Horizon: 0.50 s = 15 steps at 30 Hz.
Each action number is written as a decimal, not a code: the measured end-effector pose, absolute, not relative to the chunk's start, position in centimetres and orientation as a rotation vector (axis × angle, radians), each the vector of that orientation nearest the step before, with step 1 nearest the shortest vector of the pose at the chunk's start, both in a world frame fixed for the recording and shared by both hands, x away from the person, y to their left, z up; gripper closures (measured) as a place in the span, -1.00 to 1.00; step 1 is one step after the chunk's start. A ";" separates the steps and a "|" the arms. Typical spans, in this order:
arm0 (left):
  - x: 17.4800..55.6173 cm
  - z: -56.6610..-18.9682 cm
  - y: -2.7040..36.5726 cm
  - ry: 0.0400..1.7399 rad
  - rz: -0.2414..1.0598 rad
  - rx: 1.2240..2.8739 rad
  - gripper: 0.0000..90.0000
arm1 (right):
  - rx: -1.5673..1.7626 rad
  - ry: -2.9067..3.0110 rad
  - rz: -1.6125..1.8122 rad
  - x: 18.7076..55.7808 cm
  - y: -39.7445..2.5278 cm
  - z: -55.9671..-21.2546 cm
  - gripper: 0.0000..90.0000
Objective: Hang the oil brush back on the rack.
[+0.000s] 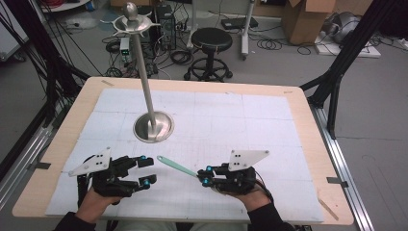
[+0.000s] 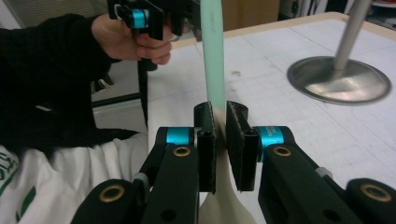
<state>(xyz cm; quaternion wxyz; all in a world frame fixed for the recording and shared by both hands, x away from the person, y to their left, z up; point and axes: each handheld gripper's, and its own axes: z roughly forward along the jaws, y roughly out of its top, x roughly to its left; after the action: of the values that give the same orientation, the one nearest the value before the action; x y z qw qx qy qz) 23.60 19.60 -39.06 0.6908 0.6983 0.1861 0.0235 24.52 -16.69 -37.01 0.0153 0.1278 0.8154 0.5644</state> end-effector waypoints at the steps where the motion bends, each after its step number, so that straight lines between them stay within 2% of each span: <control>1: 23.6 -39.1 19.5 0.411 0.045 1.560 -0.05 | 0.388 2.543 1.763 24.5 -16.5 -37.0 0.84; 10: 23.5 -39.1 18.6 0.373 -0.007 1.565 0.00 | 0.327 2.583 1.786 24.3 -15.6 -37.2 0.84; 15: 23.4 -39.1 18.2 0.343 -0.032 1.561 0.10 | 0.287 2.607 1.824 24.2 -15.0 -37.4 0.84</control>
<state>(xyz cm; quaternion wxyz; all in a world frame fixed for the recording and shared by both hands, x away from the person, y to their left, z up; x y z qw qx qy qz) 23.36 18.23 -39.13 0.6972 0.7001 0.1537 -0.0143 24.24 -15.03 -37.40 -0.0264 0.0897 0.8158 0.5707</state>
